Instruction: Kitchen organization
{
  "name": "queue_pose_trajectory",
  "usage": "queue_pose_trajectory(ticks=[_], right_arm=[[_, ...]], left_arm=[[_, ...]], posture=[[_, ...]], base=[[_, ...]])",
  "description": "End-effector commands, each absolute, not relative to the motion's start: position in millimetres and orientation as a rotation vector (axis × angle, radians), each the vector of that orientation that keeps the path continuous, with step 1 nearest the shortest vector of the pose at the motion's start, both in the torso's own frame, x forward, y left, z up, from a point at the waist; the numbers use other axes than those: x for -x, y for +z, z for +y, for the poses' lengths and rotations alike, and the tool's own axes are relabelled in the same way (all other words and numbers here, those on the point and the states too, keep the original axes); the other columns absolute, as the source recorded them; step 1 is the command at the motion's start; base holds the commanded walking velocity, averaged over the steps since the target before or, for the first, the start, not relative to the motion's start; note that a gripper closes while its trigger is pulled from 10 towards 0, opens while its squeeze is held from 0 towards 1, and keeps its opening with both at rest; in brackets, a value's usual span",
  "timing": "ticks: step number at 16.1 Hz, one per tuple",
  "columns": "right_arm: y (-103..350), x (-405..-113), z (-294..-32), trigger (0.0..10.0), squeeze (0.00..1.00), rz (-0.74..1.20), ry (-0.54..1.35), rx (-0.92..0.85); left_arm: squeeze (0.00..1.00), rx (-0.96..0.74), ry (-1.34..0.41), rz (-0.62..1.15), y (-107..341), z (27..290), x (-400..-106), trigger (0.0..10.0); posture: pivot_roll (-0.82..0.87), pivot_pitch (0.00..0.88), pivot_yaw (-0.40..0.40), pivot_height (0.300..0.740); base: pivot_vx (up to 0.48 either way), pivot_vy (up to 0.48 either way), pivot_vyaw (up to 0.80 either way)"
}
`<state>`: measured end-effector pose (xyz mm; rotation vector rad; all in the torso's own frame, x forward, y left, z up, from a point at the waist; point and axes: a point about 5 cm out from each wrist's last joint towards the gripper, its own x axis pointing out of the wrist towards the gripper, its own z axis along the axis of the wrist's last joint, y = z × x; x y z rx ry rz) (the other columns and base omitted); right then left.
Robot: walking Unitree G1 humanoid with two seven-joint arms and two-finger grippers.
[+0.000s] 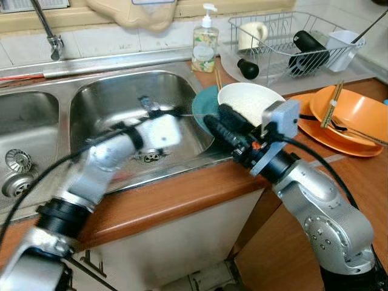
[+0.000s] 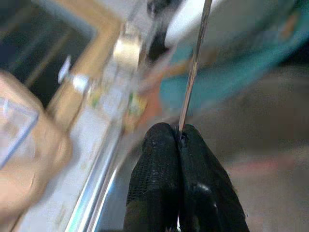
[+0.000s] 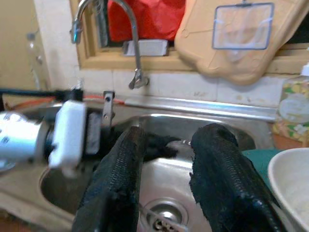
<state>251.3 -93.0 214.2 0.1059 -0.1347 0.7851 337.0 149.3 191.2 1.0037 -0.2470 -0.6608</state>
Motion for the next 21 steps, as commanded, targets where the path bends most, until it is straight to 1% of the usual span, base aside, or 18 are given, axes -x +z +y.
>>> queue_pose_trajectory(ticks=[1,2,3,4,5,6,8,11,12,13,14,21], right_arm=[[209.0,-247.4,-91.1,10.0,0.00,-0.099,0.810,-0.062],[209.0,-247.4,-91.1,10.0,0.00,-0.099,0.810,-0.062],[205.4,-246.1,-89.7,10.0,0.00,-0.079,0.826,-0.045],[201.4,-243.6,-87.7,10.0,0.00,-0.054,0.850,-0.024],[201.4,-243.6,-87.7,10.0,0.00,-0.054,0.850,-0.024],[196.0,-241.3,-86.0,10.0,0.00,-0.021,0.872,0.003],[187.3,-239.3,-86.8,10.0,0.00,0.029,0.884,0.055],[185.5,-238.2,-87.4,10.0,0.00,0.036,0.882,0.064],[185.3,-238.1,-87.2,10.0,0.00,0.036,0.881,0.064],[185.2,-238.0,-87.0,10.0,0.00,0.036,0.882,0.066],[184.8,-237.8,-86.5,10.0,0.00,0.037,0.885,0.068],[186.8,-243.2,-89.4,10.0,0.00,0.023,0.835,0.075]], left_arm=[[0.00,-1.044,-0.590,-0.151,190.3,172.0,-348.2,0.0],[0.00,-1.044,-0.590,-0.151,190.3,172.0,-348.2,0.0],[0.00,-1.063,-0.572,-0.079,185.1,182.7,-354.4,0.3],[0.00,-1.047,-0.573,0.041,175.9,192.8,-361.3,4.2],[0.00,-1.047,-0.573,0.041,175.9,192.8,-361.3,4.2],[0.00,-1.043,-0.596,0.164,163.4,200.6,-364.9,10.0],[0.00,-1.053,-0.632,0.343,144.1,212.4,-366.6,10.0],[0.00,-1.016,-0.653,0.410,135.8,214.3,-366.9,10.0],[0.73,-1.012,-0.661,0.428,133.1,214.4,-366.9,10.0],[0.93,-1.012,-0.665,0.442,131.3,214.8,-367.1,10.0],[1.00,-1.004,-0.674,0.462,129.1,215.4,-367.5,10.0],[1.00,-0.945,-0.683,0.476,126.5,217.2,-367.0,10.0]], posture=[[-0.14,0.000,0.004,0.740],[-0.14,0.000,0.004,0.740],[-0.14,0.000,0.002,0.740],[-0.14,0.000,0.002,0.740],[-0.14,0.000,0.002,0.740],[-0.15,0.000,0.010,0.740],[-0.16,0.000,0.018,0.740],[-0.16,0.000,0.024,0.740],[-0.16,0.000,0.024,0.740],[-0.16,0.000,0.025,0.740],[-0.16,0.000,0.024,0.740],[-0.16,0.000,0.024,0.740]], base=[[0.000,0.000,0.00],[0.000,0.000,0.00],[0.000,0.000,0.00],[0.000,0.000,0.00],[0.000,0.000,0.00],[0.000,0.000,0.00],[0.000,0.000,0.00],[0.000,0.000,0.00],[0.000,0.000,0.00],[0.000,0.000,0.00],[0.000,0.000,0.00],[0.000,0.000,0.00]])
